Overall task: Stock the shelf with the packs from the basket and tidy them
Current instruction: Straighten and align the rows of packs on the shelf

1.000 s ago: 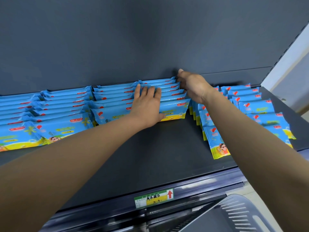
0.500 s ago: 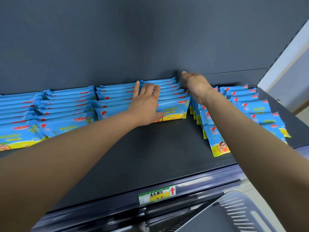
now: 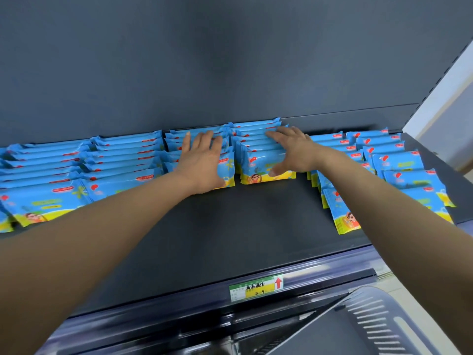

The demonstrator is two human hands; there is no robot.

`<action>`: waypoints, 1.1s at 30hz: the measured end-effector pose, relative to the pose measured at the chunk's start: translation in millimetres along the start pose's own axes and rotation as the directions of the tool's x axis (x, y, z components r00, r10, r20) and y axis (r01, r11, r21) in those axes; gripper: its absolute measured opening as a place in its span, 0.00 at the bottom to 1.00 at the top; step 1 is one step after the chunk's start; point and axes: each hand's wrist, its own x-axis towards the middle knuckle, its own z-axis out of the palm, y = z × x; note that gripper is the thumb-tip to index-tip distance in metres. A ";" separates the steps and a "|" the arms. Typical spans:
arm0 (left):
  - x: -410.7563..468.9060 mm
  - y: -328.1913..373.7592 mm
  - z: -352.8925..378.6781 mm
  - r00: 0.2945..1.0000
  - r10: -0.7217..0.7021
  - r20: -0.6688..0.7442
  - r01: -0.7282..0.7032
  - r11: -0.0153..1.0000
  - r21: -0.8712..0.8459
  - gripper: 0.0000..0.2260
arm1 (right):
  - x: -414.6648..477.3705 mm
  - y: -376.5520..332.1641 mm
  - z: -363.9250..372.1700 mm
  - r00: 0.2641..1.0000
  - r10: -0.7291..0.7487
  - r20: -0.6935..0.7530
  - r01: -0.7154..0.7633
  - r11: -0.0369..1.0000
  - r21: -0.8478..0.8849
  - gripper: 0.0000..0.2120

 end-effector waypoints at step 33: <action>-29.8 -1.1 -6.3 0.977 -0.151 -0.153 0.180 0.963 0.201 0.27 | -72.8 -30.9 11.5 0.960 0.107 -0.259 -0.120 0.992 -0.033 0.32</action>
